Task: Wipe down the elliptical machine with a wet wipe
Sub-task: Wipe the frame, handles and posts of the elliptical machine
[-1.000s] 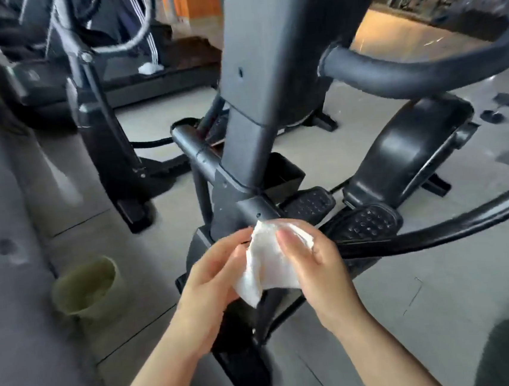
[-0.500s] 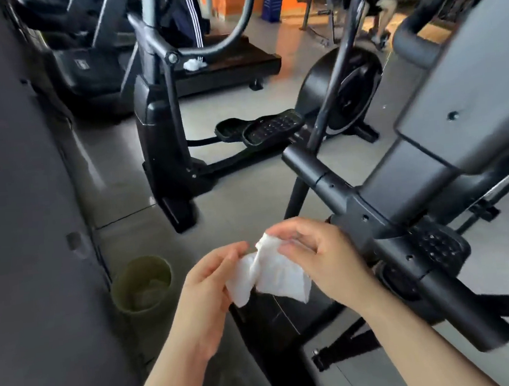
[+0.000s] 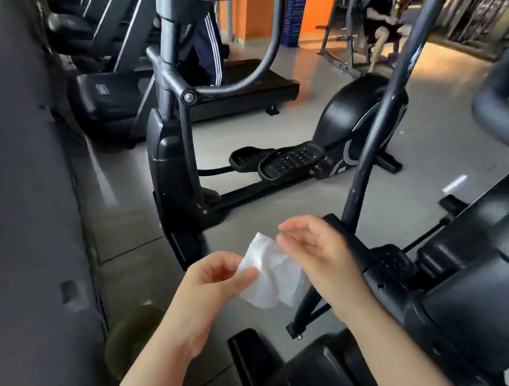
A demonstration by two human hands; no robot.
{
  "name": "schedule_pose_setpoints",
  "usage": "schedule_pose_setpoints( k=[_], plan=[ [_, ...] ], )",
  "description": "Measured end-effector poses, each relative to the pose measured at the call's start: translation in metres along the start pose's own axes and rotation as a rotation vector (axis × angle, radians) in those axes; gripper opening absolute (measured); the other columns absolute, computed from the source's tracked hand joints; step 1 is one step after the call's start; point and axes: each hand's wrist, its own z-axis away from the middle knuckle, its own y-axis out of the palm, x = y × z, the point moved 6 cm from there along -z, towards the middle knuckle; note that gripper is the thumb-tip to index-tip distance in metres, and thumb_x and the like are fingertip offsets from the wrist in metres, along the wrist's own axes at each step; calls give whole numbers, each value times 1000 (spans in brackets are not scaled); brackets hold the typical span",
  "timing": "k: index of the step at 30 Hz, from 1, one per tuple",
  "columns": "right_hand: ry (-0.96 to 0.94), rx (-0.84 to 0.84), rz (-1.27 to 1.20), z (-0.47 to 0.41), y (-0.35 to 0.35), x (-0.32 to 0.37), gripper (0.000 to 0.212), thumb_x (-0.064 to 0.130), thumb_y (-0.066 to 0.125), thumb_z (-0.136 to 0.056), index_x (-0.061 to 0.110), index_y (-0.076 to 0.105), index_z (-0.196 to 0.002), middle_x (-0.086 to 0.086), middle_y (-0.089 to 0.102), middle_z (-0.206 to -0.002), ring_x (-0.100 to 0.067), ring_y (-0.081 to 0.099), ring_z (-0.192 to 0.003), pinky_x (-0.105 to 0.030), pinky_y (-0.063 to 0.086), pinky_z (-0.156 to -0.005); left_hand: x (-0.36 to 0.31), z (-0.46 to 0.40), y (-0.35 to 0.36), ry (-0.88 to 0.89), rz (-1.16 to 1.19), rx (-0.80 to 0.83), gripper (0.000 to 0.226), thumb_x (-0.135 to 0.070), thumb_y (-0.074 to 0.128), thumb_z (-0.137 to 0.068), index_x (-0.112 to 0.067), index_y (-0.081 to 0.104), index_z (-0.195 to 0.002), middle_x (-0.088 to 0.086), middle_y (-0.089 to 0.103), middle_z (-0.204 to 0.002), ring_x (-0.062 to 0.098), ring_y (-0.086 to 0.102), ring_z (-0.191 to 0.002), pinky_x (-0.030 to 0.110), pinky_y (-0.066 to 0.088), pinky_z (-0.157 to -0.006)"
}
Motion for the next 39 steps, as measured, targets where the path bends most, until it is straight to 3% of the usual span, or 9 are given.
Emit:
schedule_pose_setpoints(
  k=[6,11,16,18,22,30,34,36,39],
  plan=[
    [76,-124,223,-48,-31,-5,16,21,73,-84,21,60,-76,15,60,-70,0,55,-66,-17,42,-65,-27,-73,20,46,-34,115,29,-43,81,-66,-20,66,-75,18,66,-84,22,59,-78,38,42,-80],
    [134,-362,364,-71,-73,-1,15,29,65,-89,25,55,-79,14,60,-73,2,55,-70,-14,43,-69,-38,-148,45,5,24,303,22,-11,71,-82,-21,64,-63,-1,64,-68,11,57,-64,27,41,-69],
    [201,-674,0,-87,-85,5,7,7,63,-90,7,56,-89,7,65,-65,-6,64,-64,-18,52,-63,-52,-221,62,-16,1,557,13,-25,68,-74,-15,62,-80,6,60,-75,17,53,-73,33,41,-75],
    [203,-788,-87,-99,-79,3,24,25,68,-83,10,61,-101,11,69,-81,-3,66,-77,-19,55,-71,-61,-245,64,25,-30,661,16,-25,66,-75,-12,60,-83,4,59,-72,14,53,-69,27,42,-69],
    [385,-683,-373,-131,-45,-21,58,34,83,-68,20,61,-120,1,69,-109,-13,66,-105,-29,55,-87,-76,-277,67,145,-95,900,4,-17,66,-79,-19,65,-81,-2,67,-76,9,58,-70,17,45,-63],
    [256,-1010,-643,-139,-39,-28,34,14,69,-81,-7,56,-105,-12,63,-88,-20,63,-80,-26,47,-64,-61,-311,80,155,-206,1008,26,-19,81,-74,-25,67,-95,1,71,-87,13,66,-78,32,54,-75],
    [310,-1500,276,-115,-77,5,7,14,54,-98,15,47,-96,8,52,-78,-2,50,-62,-17,40,-59,-54,-329,87,216,-288,907,18,-7,69,-87,-19,66,-99,-19,67,-93,13,65,-86,19,51,-77],
    [372,-1414,749,-127,-96,5,13,10,50,-98,13,49,-110,4,57,-85,-11,55,-69,-15,37,-61,-51,-334,92,210,-303,896,17,-8,67,-88,-23,66,-96,-19,67,-91,12,64,-85,14,49,-76],
    [666,-964,940,-163,-107,-53,48,3,45,-97,12,36,-142,-14,50,-137,-31,52,-123,-29,43,-94,-44,-336,97,205,-338,887,22,-9,66,-90,-31,65,-94,-14,69,-87,11,64,-81,11,47,-72]
  ],
)
